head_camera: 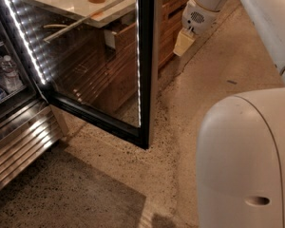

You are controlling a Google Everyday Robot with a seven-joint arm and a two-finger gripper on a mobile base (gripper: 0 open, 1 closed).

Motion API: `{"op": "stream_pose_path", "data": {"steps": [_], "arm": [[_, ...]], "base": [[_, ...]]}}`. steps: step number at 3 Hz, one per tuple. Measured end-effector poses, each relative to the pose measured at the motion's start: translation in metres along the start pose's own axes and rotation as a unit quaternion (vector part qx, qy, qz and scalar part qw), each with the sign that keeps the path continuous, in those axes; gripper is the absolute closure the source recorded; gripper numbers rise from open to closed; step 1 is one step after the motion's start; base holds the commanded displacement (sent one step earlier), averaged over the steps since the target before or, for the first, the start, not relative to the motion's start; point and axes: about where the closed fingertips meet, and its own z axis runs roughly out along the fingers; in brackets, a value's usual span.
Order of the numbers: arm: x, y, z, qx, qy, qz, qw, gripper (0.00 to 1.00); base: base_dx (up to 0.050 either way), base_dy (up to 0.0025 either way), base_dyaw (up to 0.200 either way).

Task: Close right fridge door

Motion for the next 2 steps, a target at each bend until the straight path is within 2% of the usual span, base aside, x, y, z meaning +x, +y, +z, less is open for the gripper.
{"op": "stream_pose_path", "data": {"steps": [2], "arm": [[0.0000, 0.0000, 0.0000, 0.000, 0.000, 0.000, 1.0000, 1.00]], "base": [[0.049, 0.00001, 0.000]]}}
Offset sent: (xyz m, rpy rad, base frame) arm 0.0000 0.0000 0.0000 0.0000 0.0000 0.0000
